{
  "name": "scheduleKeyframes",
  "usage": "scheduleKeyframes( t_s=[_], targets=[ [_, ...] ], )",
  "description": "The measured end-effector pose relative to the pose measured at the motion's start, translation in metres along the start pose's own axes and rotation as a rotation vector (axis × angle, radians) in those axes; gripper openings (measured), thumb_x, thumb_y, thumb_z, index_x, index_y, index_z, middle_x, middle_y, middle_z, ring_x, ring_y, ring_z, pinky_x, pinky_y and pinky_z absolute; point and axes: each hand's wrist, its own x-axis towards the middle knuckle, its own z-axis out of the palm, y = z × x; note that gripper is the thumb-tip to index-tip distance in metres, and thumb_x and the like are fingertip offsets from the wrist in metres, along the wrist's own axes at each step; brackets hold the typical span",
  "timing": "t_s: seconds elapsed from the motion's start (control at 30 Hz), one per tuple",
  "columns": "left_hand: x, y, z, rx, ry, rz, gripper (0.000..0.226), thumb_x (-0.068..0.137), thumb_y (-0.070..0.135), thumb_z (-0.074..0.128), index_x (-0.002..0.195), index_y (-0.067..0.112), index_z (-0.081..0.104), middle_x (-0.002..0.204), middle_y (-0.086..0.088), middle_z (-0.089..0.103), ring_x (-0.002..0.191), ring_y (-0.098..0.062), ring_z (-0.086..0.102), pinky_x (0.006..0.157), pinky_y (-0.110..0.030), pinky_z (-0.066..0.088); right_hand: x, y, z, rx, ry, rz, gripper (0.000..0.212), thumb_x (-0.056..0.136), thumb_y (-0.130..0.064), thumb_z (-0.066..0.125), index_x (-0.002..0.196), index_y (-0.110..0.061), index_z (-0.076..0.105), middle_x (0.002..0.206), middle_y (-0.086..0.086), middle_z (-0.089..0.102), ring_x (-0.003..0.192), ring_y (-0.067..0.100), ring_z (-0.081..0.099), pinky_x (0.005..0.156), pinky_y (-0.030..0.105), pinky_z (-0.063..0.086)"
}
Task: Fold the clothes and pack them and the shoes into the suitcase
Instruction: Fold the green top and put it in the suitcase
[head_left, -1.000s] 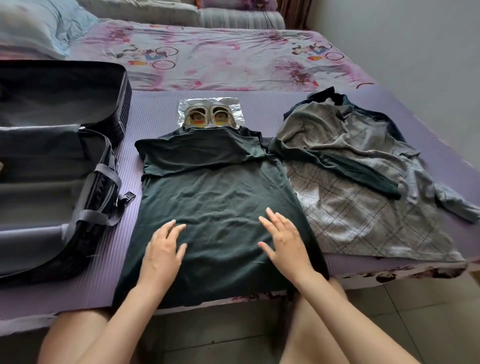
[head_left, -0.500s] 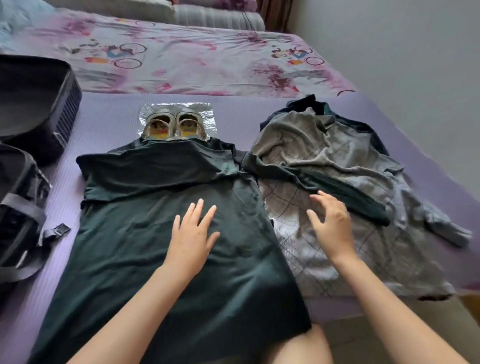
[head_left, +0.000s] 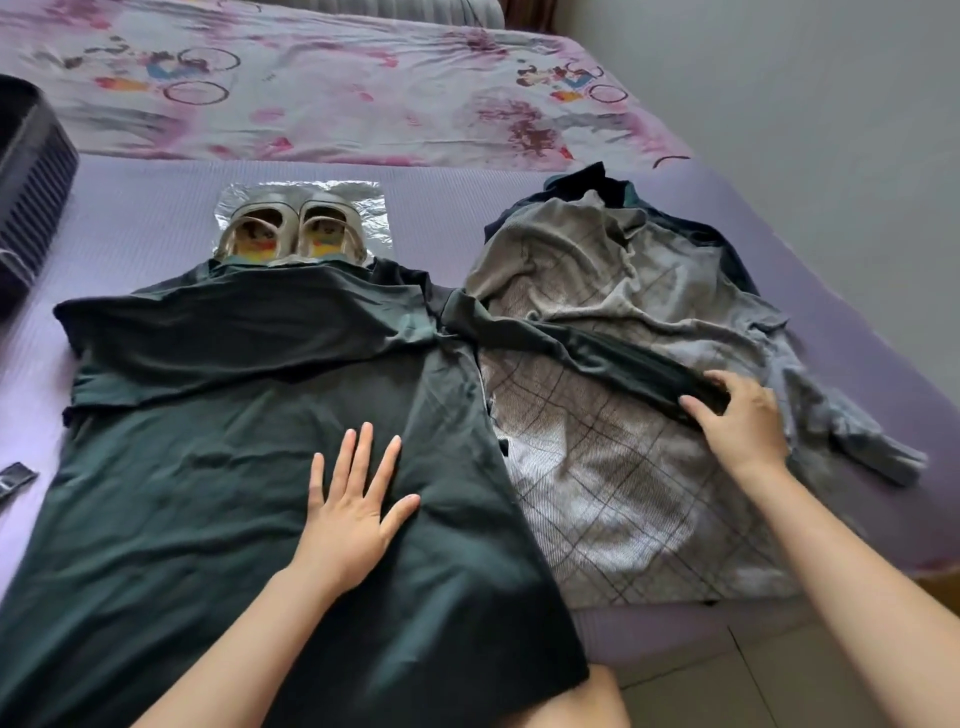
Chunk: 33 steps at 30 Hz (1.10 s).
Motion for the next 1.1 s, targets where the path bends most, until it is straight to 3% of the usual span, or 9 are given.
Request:
scheduleKeyframes(
  t_s=[0.17, 0.3, 0.43, 0.6, 0.7, 0.8, 0.87, 1.03, 1.1],
  targets=[
    [0.001, 0.003, -0.006, 0.025, -0.024, -0.005, 0.099, 0.044, 0.078, -0.043, 0.131, 0.032, -0.036, 0.139, 0.007, -0.044, 0.132, -0.01, -0.04, 0.095, -0.033, -0.039, 0.004, -0.005, -0.021, 0.213, 0.052, 0.069, 0.011, 0.082, -0.026, 0.071, 0.08, -0.018, 0.064, 0.082, 0.005, 0.068, 0.088, 0.029, 0.063, 0.077, 0.038, 0.049],
    [0.003, 0.003, -0.01, -0.013, -0.048, 0.012, 0.104, 0.038, 0.08, -0.042, 0.13, 0.034, -0.036, 0.137, 0.009, -0.045, 0.13, -0.009, -0.04, 0.09, -0.03, -0.041, 0.003, -0.034, -0.04, 0.286, 0.089, -0.089, 0.011, 0.09, -0.026, 0.063, 0.087, -0.017, 0.058, 0.077, -0.001, 0.065, 0.073, 0.017, 0.062, 0.07, 0.033, 0.049],
    [0.003, 0.002, -0.016, -0.02, -0.068, 0.025, 0.106, 0.037, 0.081, -0.041, 0.132, 0.035, -0.033, 0.139, 0.008, -0.042, 0.13, -0.008, -0.038, 0.092, -0.031, -0.039, 0.015, -0.021, -0.02, 0.062, -0.128, -0.034, 0.031, 0.079, -0.026, 0.075, 0.106, -0.016, 0.064, 0.105, 0.005, 0.064, 0.096, 0.025, 0.06, 0.085, 0.041, 0.05],
    [0.001, 0.009, -0.024, -0.051, -0.134, -0.032, 0.077, 0.084, 0.074, 0.01, 0.144, 0.036, -0.018, 0.153, 0.004, -0.029, 0.138, -0.011, -0.03, 0.111, -0.042, -0.021, 0.004, -0.009, -0.002, 0.001, -0.008, 0.054, 0.006, 0.081, -0.02, 0.071, 0.08, -0.02, 0.066, 0.089, 0.011, 0.07, 0.087, 0.03, 0.061, 0.079, 0.038, 0.049],
    [0.005, 0.012, -0.035, -0.112, -0.076, -0.058, 0.065, 0.094, 0.053, 0.038, 0.15, 0.032, 0.011, 0.159, -0.001, -0.005, 0.145, -0.015, -0.01, 0.115, -0.042, -0.008, 0.0, -0.019, -0.012, 0.091, 0.064, 0.057, 0.008, 0.09, -0.021, 0.061, 0.09, -0.013, 0.064, 0.087, 0.006, 0.066, 0.086, 0.029, 0.059, 0.069, 0.032, 0.04],
    [0.009, 0.018, -0.051, -0.447, 0.174, -0.116, 0.04, 0.095, 0.032, 0.05, 0.133, 0.021, 0.051, 0.143, -0.003, 0.041, 0.136, -0.019, 0.032, 0.112, -0.037, 0.021, -0.008, -0.048, -0.032, 0.309, 0.07, 0.003, 0.01, 0.095, -0.02, 0.054, 0.097, -0.012, 0.06, 0.091, 0.001, 0.061, 0.089, 0.024, 0.06, 0.071, 0.032, 0.044],
    [0.01, 0.027, -0.068, -0.771, 0.262, -0.145, 0.024, 0.096, 0.022, 0.05, 0.116, 0.019, 0.062, 0.119, 0.001, 0.059, 0.115, -0.017, 0.054, 0.098, -0.031, 0.038, -0.024, -0.084, -0.044, 0.527, -0.018, -0.038, 0.007, 0.095, -0.018, 0.055, 0.097, -0.012, 0.058, 0.094, 0.003, 0.063, 0.085, 0.021, 0.063, 0.073, 0.032, 0.053],
    [0.002, 0.053, -0.109, -1.557, -0.168, -0.328, 0.038, 0.1, 0.038, 0.034, 0.108, 0.013, 0.062, 0.104, -0.006, 0.068, 0.087, -0.018, 0.067, 0.079, -0.036, 0.052, -0.107, -0.171, -0.017, 0.668, -0.304, -0.31, 0.004, 0.091, -0.014, 0.061, 0.088, -0.014, 0.064, 0.081, -0.005, 0.066, 0.071, 0.0, 0.061, 0.068, 0.013, 0.047],
    [-0.002, 0.043, -0.112, -1.673, -0.326, -0.442, 0.05, 0.097, 0.05, 0.031, 0.109, 0.012, 0.062, 0.098, -0.007, 0.067, 0.073, -0.018, 0.065, 0.065, -0.031, 0.054, -0.141, -0.19, 0.008, 0.693, -0.457, -0.363, 0.007, 0.089, -0.016, 0.063, 0.092, -0.014, 0.07, 0.083, -0.006, 0.069, 0.072, 0.005, 0.062, 0.07, 0.018, 0.047]
  ],
)
